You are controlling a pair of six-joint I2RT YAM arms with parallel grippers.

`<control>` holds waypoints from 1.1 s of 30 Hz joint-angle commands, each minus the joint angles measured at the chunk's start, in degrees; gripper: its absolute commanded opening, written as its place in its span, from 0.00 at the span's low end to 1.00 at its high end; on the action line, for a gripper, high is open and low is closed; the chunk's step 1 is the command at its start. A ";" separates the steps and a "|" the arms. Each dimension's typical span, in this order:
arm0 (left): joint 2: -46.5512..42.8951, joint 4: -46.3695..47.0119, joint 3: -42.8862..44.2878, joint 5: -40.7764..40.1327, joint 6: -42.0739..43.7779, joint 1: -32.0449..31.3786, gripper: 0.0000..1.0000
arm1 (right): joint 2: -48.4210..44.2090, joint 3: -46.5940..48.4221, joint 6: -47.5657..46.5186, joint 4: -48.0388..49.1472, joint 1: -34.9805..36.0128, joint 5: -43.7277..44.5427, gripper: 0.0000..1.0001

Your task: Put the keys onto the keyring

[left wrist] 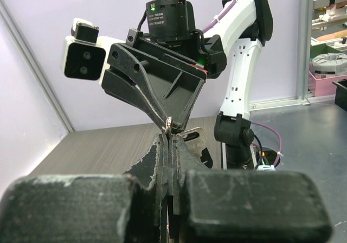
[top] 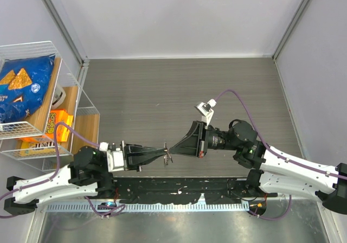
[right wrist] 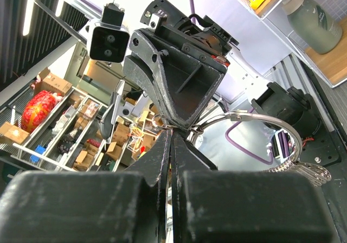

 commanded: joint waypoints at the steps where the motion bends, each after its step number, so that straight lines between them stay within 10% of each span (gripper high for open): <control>1: 0.29 3.52 0.54 1.49 0.63 -0.10 0.00 | 0.36 3.18 0.00 2.15 0.38 1.47 0.06; 33: 1.78 3.61 0.28 0.88 0.54 -0.01 0.00 | -1.57 5.56 0.00 0.65 1.61 1.91 0.06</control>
